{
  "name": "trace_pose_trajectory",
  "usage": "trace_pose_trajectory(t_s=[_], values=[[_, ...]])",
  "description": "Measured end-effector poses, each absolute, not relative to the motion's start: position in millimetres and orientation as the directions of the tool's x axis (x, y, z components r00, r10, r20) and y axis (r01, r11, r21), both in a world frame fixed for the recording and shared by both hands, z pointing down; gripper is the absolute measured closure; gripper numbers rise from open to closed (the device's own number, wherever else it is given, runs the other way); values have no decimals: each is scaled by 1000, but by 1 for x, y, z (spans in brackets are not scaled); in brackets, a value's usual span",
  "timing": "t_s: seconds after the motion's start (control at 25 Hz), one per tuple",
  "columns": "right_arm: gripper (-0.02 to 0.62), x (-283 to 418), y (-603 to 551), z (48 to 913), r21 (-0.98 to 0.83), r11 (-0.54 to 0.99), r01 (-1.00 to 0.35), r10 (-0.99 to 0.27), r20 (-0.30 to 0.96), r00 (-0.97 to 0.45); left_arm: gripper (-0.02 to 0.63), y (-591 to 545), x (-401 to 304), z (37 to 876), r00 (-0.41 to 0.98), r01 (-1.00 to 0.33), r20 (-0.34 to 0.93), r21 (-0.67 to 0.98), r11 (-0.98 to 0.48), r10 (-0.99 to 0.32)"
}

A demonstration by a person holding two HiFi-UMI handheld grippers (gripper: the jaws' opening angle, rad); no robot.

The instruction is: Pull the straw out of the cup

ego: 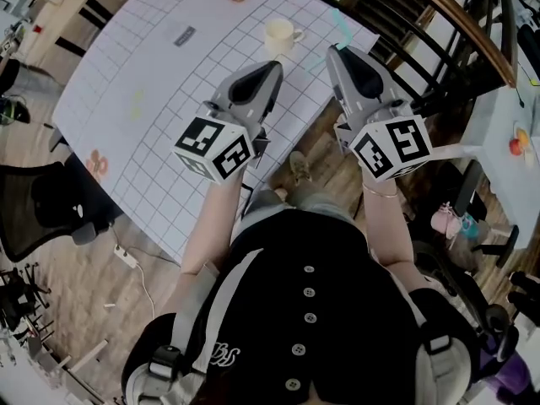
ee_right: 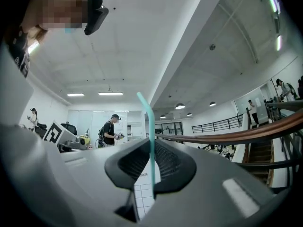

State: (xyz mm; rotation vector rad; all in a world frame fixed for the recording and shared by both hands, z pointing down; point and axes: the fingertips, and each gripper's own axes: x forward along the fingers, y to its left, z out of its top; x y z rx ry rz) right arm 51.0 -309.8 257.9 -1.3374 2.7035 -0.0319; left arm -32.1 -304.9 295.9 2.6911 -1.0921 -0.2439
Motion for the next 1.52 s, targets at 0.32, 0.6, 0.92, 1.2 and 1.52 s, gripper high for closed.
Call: trace_pose_trajectory(t_s=[0.32,0.6,0.92,1.2,1.52], values=[[563,54,-284,279,-120,590,-799,-808,-72,-585,606,-274,-29,303,735,-625,-92,293,-724,-671],[563,51,-268,291,-148,588,-795,-807,-46,-588,606,-259,-28,311,746,-619,-64,301,-726,-663],[565,47,-265,297,-200,591,-782,-802,-37,-596,606,-253,-32,316,747,-623,-45,299,-723,-663],[565,46,-266,296,-214,593,-776,-800,-43,-599,606,-255,-33,314,745,-625,-52,291,-724,-664],[565,46,-269,298,-204,594,-778,-797,-25,-603,606,-259,-29,312,748,-622,-55,294,-726,-662]])
